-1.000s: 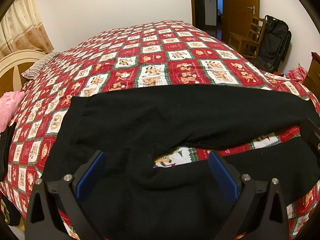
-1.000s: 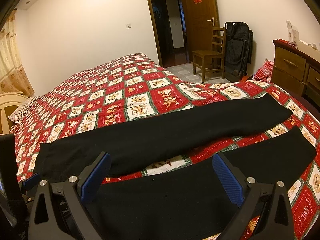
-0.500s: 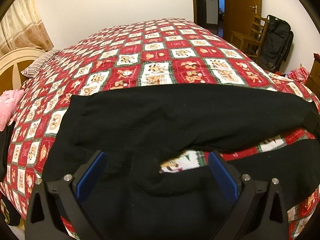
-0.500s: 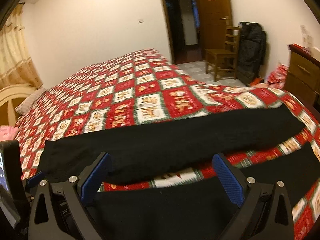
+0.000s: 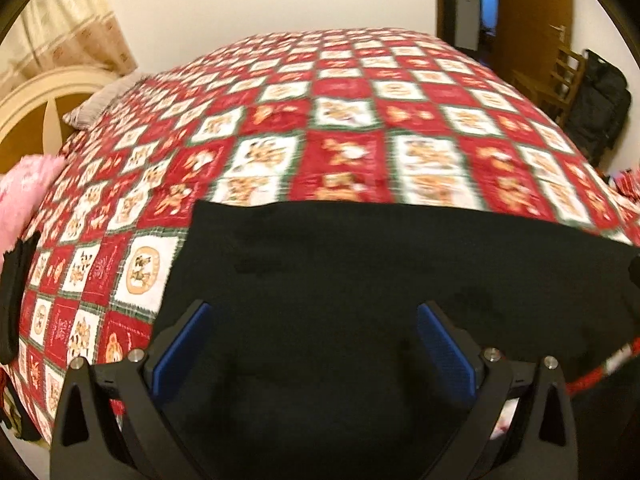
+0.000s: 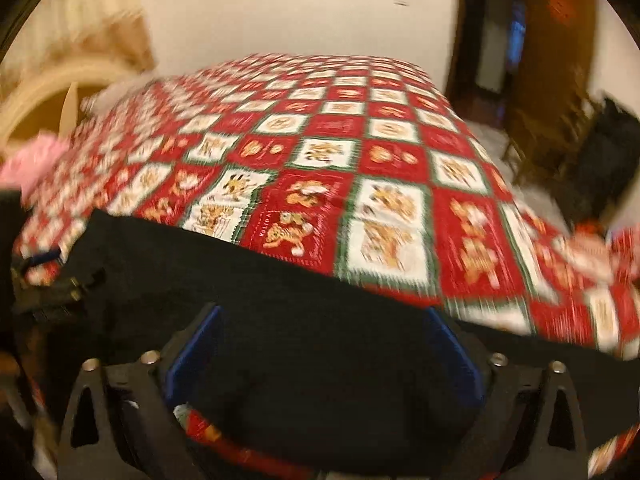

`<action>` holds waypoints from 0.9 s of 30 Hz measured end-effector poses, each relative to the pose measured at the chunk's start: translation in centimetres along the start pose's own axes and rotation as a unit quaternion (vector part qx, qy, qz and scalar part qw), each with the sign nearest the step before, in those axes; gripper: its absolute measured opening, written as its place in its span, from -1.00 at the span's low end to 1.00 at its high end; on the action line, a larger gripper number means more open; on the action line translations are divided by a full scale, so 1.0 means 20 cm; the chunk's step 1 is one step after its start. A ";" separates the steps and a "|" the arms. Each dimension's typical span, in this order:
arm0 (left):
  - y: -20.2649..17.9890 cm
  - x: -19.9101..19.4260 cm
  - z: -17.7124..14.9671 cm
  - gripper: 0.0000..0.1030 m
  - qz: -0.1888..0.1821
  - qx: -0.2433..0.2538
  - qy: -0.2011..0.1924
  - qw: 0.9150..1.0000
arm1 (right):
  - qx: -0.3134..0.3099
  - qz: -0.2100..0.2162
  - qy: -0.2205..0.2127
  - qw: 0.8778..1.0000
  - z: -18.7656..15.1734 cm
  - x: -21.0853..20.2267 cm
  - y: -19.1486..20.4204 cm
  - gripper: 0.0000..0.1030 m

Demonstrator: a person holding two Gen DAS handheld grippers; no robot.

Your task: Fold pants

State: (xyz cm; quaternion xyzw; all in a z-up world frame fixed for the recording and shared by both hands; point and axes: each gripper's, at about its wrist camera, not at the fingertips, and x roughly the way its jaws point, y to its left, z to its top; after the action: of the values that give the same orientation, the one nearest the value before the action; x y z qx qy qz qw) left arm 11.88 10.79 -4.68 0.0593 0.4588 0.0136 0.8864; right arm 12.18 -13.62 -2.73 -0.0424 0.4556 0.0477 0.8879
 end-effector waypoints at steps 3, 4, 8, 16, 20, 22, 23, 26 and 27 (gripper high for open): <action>0.07 0.09 0.01 1.00 0.007 -0.020 0.013 1.000 | -0.030 0.013 0.031 0.999 0.06 0.17 0.01 0.46; 0.09 0.11 0.02 1.00 0.003 -0.027 0.017 0.999 | -0.036 0.012 0.040 0.998 0.06 0.21 0.02 0.45; 0.15 0.22 0.02 1.00 -0.022 -0.069 0.052 0.996 | -0.051 0.006 0.065 0.997 0.04 0.33 0.01 0.45; 0.12 0.27 0.02 1.00 -0.002 -0.054 0.023 0.998 | -0.062 0.074 0.061 0.993 0.04 0.30 0.05 -0.85; 0.14 0.26 0.03 1.00 -0.011 -0.052 0.039 0.998 | -0.079 0.065 0.023 0.995 0.01 0.15 0.12 -0.89; 0.17 0.23 0.03 1.00 -0.028 -0.063 0.052 0.996 | -0.083 0.067 -0.001 0.994 -0.02 0.05 0.14 -0.89; 0.18 0.21 0.03 1.00 -0.036 -0.069 0.054 0.996 | -0.093 0.065 -0.016 0.993 -0.04 -0.03 0.17 -0.89; 0.22 0.13 0.05 1.00 -0.051 -0.083 0.047 0.994 | -0.125 0.062 -0.047 0.989 -0.16 -0.21 0.25 -0.89; 0.23 0.09 0.06 1.00 -0.057 -0.090 0.041 0.993 | -0.134 0.061 -0.056 0.988 -0.20 -0.26 0.28 -0.89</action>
State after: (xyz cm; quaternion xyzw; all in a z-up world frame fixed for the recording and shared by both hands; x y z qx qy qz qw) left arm 14.00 15.43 -5.00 -0.0474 0.4947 0.0066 0.8677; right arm 5.36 -8.86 -1.01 -0.1304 0.3961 0.1643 0.8939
